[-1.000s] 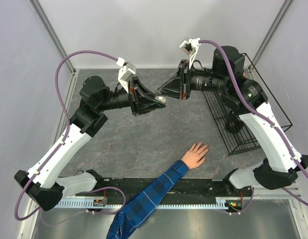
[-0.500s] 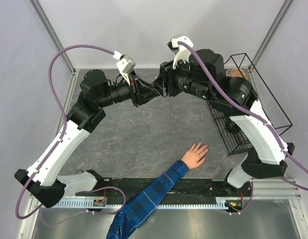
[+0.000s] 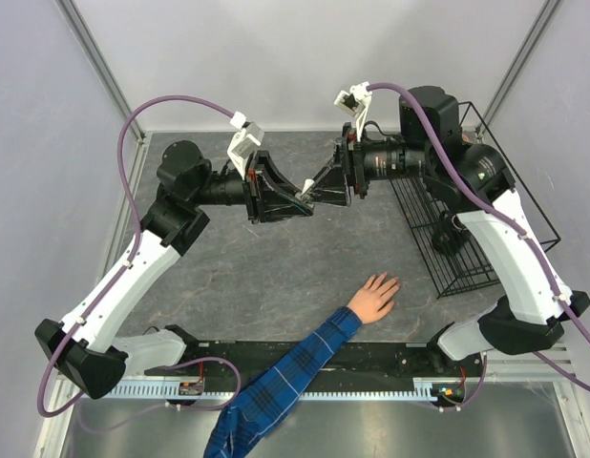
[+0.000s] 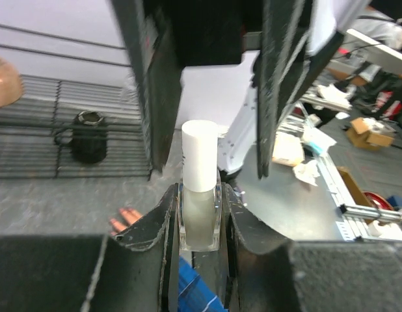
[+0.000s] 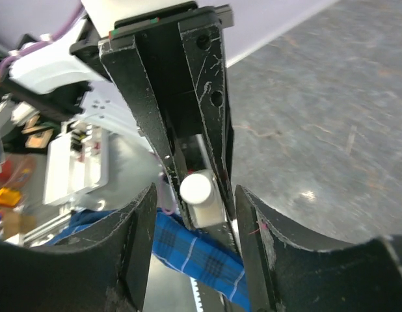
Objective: Paint the nails
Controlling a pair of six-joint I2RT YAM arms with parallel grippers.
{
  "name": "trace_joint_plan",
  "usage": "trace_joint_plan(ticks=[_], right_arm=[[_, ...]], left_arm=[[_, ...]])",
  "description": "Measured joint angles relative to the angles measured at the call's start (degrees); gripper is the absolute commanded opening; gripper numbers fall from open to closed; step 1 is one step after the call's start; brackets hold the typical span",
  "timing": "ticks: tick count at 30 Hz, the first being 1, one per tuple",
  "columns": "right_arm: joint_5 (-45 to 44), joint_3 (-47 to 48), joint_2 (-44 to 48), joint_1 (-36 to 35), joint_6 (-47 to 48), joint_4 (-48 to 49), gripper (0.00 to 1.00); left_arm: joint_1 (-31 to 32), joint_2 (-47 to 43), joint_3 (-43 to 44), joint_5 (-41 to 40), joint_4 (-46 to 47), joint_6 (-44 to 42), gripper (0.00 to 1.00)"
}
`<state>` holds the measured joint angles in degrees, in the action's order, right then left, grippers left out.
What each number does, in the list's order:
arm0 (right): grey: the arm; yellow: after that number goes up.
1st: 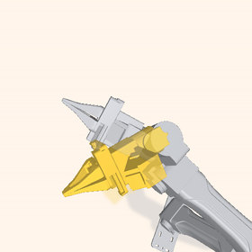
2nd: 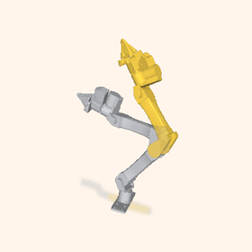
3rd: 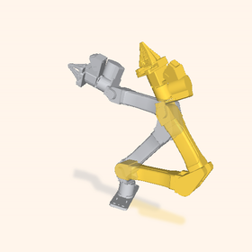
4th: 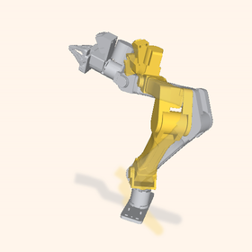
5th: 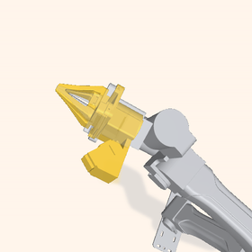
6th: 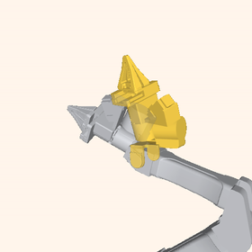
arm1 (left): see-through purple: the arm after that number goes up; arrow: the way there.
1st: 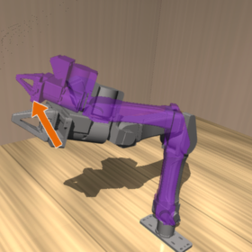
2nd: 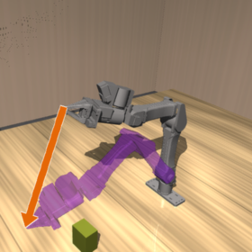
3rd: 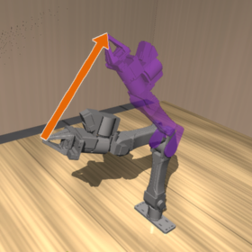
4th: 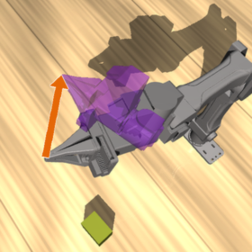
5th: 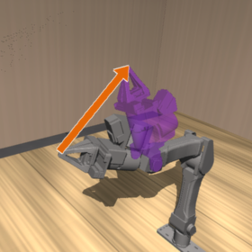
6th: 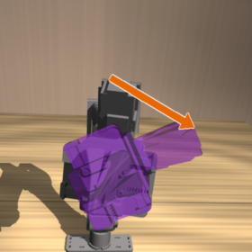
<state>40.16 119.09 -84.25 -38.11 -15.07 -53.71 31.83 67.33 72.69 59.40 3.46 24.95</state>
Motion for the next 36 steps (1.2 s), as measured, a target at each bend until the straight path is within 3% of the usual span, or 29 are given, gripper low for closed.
trace_joint_plan(ticks=[8, 18, 24, 30, 33, 34, 36], right_arm=[[6.6, -4.7, 0.48, 0.48, -2.82, 7.39, 0.46], [5.79, -5.86, 1.73, 0.48, -2.93, 11.17, 0.0], [-5.95, -6.1, 1.66, -0.22, -3.85, 11.54, 0.0], [-40.24, 7.28, -5.42, -11.06, -4.55, 3.1, 0.0], [-48.28, 10.78, -7.3, -12.57, -5.2, 0.96, 0.0], [-50.56, 10.97, -7.39, -12.63, -5.6, 0.11, 0.02], [-52.98, 10.99, -7.54, -12.63, -6.19, -1.49, 0.21]], left_arm=[[0.0, -0.02, -0.46, 4.04, 5.92, 4.81, 0.02], [-0.26, -0.02, -0.37, 2.8, 5.84, 6.62, 0.02], [0.28, -0.09, 2.1, -10.71, -4.09, 0.59, 0.02], [1.53, 1.77, 7.19, -25.77, -11.91, -4.04, 0.02], [2.6, 3.85, 9.77, -29.16, -12.68, -4.5, 0.02], [3.04, 4.81, 10.51, -29.7, -12.83, -4.63, 0.02], [3.5, 6.01, 10.75, -29.77, -12.83, -4.87, 0.02]])
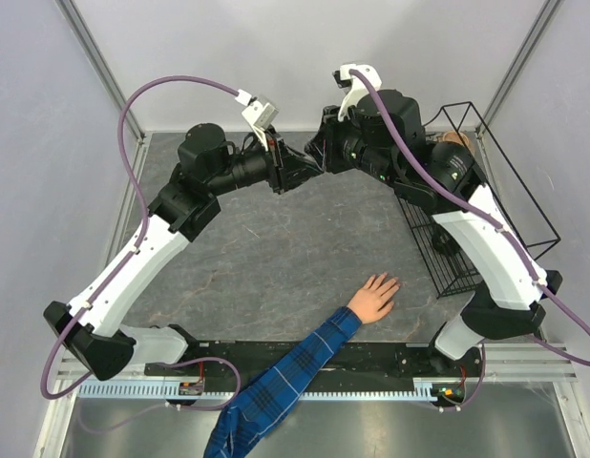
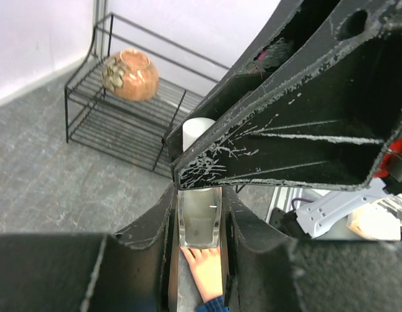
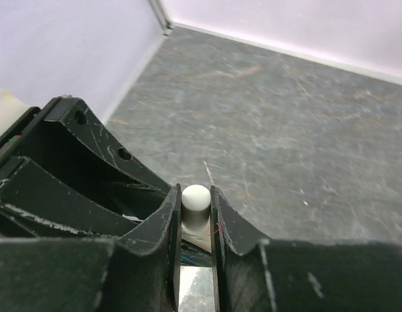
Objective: Paint the nails
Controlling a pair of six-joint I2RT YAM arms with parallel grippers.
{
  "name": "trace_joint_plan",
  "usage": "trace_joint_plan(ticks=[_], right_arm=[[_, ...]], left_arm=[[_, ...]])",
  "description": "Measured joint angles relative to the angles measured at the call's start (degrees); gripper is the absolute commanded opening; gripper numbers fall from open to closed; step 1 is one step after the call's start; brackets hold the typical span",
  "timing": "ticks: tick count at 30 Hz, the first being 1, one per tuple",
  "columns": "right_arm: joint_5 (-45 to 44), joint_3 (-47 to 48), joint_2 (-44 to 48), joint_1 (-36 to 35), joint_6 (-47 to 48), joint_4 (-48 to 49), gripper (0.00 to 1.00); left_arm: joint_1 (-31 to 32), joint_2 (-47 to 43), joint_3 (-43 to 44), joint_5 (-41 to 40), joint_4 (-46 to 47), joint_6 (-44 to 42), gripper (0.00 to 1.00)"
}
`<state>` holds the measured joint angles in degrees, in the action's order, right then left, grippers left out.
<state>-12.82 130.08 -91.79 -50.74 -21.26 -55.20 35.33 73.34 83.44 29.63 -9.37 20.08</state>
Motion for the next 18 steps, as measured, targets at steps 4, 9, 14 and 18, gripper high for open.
trace_joint_plan(ticks=[4, 9, 14, 18], right_arm=[[-0.31, 0.0, -0.44, 0.22, -0.85, -1.95, 0.44], [12.31, -2.89, 1.99, 6.54, -1.79, -1.99, 0.5], [32.68, -10.01, 6.73, 15.26, -1.66, 2.1, 0.48], [48.65, -12.87, 7.65, 15.72, -2.49, 7.69, 0.52]], left_arm=[[0.15, 0.37, -0.46, 0.37, -1.05, -1.03, 0.02], [-1.55, -0.39, -3.65, 3.76, -0.7, -1.55, 0.02], [-2.49, -1.84, -8.68, 15.85, 2.54, 0.28, 0.02], [-2.47, -2.62, -9.92, 26.62, 7.65, 4.46, 0.02]])
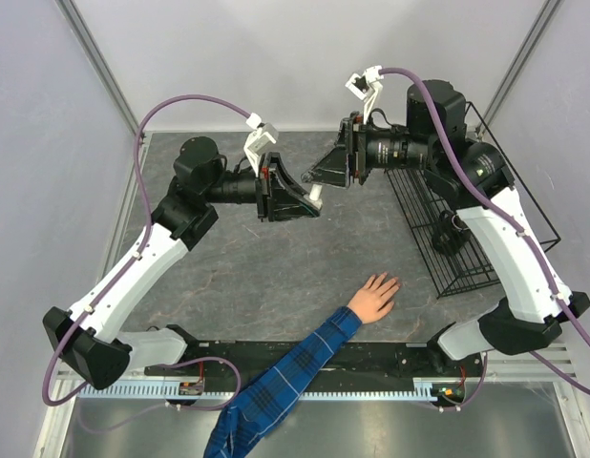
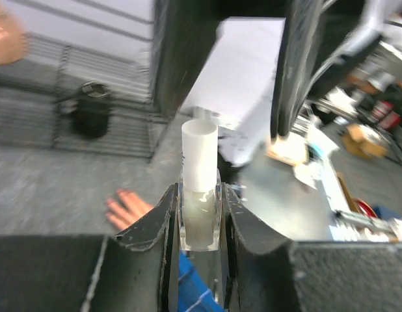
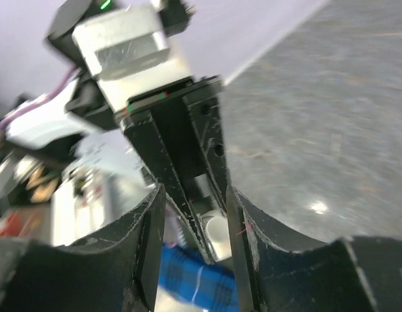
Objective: Paint the nails
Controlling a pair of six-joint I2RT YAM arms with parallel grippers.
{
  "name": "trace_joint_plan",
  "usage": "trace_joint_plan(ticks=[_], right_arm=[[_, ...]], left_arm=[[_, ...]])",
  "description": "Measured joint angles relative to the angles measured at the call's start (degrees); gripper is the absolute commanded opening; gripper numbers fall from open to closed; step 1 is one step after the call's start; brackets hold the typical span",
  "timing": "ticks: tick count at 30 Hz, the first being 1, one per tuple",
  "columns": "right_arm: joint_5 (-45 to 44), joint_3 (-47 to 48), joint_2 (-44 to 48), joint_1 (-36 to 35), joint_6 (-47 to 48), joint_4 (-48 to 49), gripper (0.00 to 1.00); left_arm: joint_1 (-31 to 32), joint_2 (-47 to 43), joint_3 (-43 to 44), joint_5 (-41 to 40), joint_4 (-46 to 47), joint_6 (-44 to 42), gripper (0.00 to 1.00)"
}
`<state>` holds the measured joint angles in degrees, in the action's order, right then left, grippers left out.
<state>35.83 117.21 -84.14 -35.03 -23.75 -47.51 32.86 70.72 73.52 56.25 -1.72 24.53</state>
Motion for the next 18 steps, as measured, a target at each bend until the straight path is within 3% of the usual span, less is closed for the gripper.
trace_joint_plan(ticks=[2, 7, 18], right_arm=[[4.76, -1.7, 0.39, 0.0, -0.61, 2.25, 0.57], [11.3, -4.57, 1.05, 0.44, -1.81, 5.99, 0.58], [15.74, -8.9, 3.85, 0.44, -4.76, 12.41, 0.42]], left_arm=[[0.0, -0.48, 0.0, 3.06, 2.03, 1.31, 0.02], [-0.07, -1.79, -0.02, 6.86, 5.97, 3.23, 0.02], [-0.44, -2.27, -0.22, 6.71, 9.25, 4.59, 0.02]])
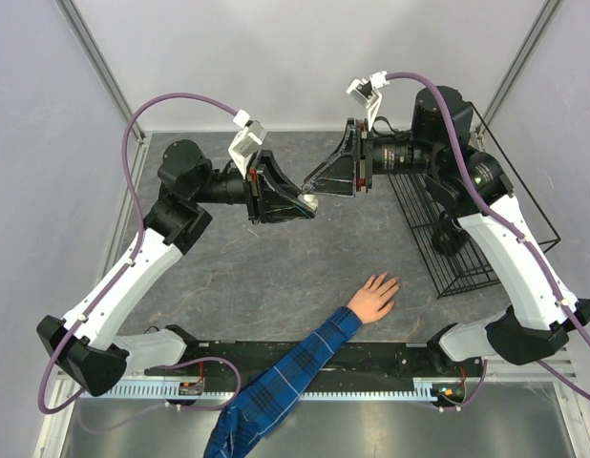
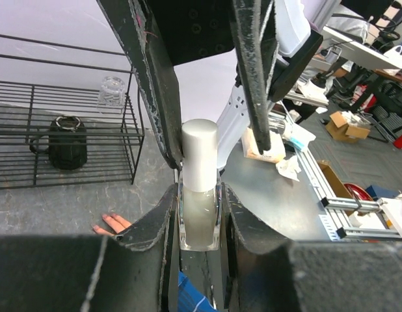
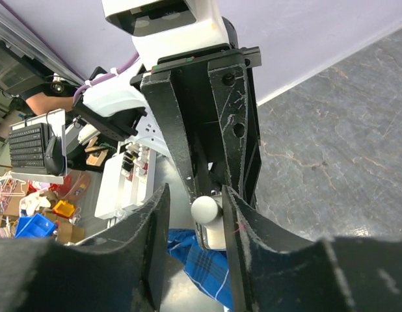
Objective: Paint the nails
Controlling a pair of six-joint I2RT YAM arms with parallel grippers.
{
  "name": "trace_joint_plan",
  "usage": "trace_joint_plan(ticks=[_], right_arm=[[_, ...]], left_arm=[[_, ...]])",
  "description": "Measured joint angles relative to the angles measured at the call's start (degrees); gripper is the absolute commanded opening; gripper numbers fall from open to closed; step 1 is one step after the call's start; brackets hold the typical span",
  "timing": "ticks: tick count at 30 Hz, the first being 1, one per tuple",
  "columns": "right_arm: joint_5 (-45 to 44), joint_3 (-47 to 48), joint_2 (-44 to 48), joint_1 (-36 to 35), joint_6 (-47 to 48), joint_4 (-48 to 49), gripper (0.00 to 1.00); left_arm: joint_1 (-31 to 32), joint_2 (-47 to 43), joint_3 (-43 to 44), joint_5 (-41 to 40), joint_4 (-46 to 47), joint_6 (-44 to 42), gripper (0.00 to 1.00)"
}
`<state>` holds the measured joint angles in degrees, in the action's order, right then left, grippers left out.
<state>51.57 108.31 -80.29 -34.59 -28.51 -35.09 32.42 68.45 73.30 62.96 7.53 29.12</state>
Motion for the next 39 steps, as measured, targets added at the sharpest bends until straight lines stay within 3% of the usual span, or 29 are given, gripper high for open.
trace_joint_plan(ticks=[7, 10, 14, 17, 22, 24, 27, 28, 31, 39], right_arm=[[-0.22, -0.15, 0.09, 0.37, -0.76, 1.79, 0.2], [-1.05, -0.15, 0.09, 0.39, -0.68, 2.43, 0.0], [-4.15, -0.09, 0.09, 0.63, -0.33, 2.73, 0.0], [-12.98, 3.61, -1.2, -0.28, 1.51, -0.66, 0.0], [-42.64, 25.24, -10.71, -10.82, 6.49, -14.91, 0.0], [-49.51, 28.98, -12.31, -13.62, 6.88, -16.06, 0.0], [-55.54, 28.61, -11.78, -15.28, 7.19, -17.38, 0.37], [-56.48, 27.91, -11.47, -15.32, 7.34, -17.75, 0.43], [-55.08, 24.9, -10.05, -14.75, 7.67, -19.78, 0.47], [-27.41, 16.44, -3.5, -0.66, 9.57, -18.12, 0.6]], left_arm=[[0.02, -0.92, 0.0, -1.97, 0.81, 0.0, 0.02], [0.02, -1.07, 0.0, -3.08, 0.76, 0.0, 0.02], [0.15, -1.27, 0.52, -7.8, -1.55, -0.72, 0.02], [0.5, -0.7, 2.73, -15.23, -6.14, -3.85, 0.02], [1.53, 0.17, 7.74, -28.85, -10.93, -10.95, 0.02], [2.05, 0.24, 9.84, -32.33, -12.87, -13.29, 0.02], [2.91, 1.22, 11.17, -33.38, -14.86, -15.61, 0.02], [2.97, 1.53, 11.17, -33.22, -15.17, -15.96, 0.02], [2.45, 2.25, 10.38, -32.54, -15.98, -16.63, 0.02], [1.22, -0.76, 2.71, -21.2, -15.13, -16.41, 0.02]])
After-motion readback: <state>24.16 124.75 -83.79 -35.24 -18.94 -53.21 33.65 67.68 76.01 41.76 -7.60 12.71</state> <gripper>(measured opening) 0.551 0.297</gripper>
